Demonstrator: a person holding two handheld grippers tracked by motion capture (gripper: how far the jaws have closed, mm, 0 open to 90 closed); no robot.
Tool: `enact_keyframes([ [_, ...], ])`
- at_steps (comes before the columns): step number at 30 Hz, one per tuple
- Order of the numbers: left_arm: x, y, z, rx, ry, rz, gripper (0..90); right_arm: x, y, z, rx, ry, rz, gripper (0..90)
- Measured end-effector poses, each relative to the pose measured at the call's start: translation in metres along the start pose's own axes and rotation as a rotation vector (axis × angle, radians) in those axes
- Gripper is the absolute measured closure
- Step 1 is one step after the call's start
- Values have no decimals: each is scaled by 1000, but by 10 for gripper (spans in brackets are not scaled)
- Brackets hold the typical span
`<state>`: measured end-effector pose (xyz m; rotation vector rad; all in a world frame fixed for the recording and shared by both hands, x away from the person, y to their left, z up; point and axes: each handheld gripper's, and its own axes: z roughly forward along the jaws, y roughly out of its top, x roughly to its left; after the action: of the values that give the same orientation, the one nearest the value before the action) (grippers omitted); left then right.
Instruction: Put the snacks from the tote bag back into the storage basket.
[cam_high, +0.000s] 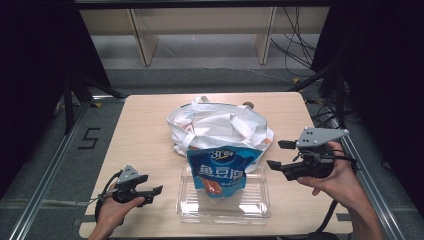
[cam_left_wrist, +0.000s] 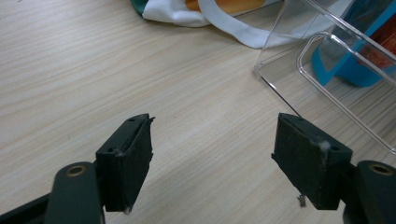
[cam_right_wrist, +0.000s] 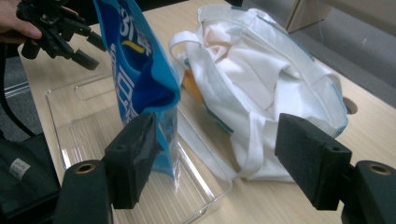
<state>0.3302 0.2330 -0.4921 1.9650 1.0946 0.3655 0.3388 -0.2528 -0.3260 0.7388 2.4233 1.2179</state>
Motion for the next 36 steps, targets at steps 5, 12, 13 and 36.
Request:
enact_keyframes([
  [5,4,1,-3,30,2,37,274,-7,-14,4,-1,3,23,305],
  [12,4,0,-4,26,12,28,274,-12,-36,14,-12,-3,113,303],
  [13,5,1,-4,32,11,36,274,-12,-41,18,-6,-1,109,299],
  [36,1,-3,-5,-3,13,0,274,-9,-90,45,-39,-33,233,289],
])
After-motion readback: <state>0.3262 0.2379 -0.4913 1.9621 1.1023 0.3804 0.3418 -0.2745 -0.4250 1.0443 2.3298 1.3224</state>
